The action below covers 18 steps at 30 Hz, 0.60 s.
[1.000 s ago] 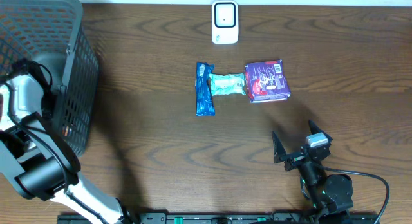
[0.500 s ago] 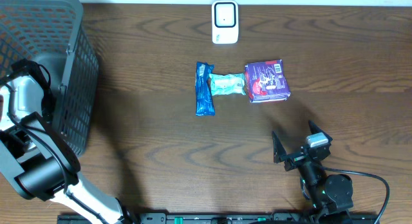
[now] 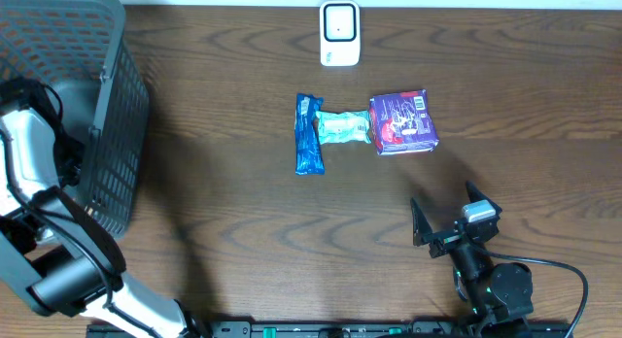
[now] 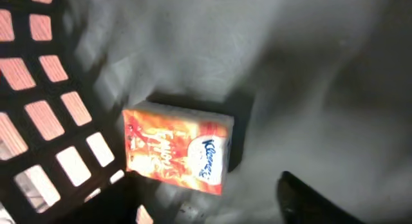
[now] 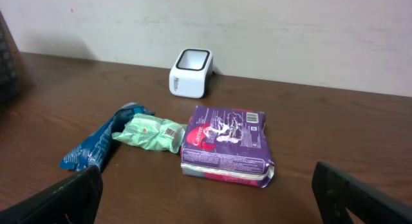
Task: Scan the item barcode
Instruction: 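Reach into the basket and grasp the orange tissue box with left gripper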
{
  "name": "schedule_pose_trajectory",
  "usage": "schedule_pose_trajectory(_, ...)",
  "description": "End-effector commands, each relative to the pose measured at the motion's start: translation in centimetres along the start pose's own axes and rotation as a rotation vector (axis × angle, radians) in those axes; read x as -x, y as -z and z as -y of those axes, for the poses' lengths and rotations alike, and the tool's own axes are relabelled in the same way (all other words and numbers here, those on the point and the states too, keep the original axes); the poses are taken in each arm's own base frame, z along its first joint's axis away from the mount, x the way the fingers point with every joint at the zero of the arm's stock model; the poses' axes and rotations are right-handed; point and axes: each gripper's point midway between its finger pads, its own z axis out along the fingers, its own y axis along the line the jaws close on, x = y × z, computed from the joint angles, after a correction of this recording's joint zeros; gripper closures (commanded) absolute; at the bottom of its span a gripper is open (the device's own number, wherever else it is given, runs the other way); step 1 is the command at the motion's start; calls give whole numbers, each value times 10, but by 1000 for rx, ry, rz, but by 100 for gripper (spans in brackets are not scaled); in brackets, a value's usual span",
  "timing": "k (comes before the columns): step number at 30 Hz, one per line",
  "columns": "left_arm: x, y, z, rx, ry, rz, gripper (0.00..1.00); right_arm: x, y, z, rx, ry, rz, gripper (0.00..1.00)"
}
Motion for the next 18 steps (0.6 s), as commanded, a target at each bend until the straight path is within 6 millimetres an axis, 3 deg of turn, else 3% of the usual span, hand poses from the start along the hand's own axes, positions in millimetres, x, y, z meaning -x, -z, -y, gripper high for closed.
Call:
schedule_pose_trajectory(1, -9, -11, -4, 18, -7, -28, 25, -1, 0, 2, -7, -14, 0, 1)
schedule_pose_trajectory(9, -25, -46, -9, 61, -14, -31, 24, -1, 0, 2, -7, -14, 0, 1)
schedule_pose_trajectory(14, -26, -57, -13, 73, -10, -19, 25, -1, 0, 2, -7, -14, 0, 1)
schedule_pose_trajectory(18, -25, -63, -18, 72, -13, -21, 38, -1, 0, 2, -7, -14, 0, 1)
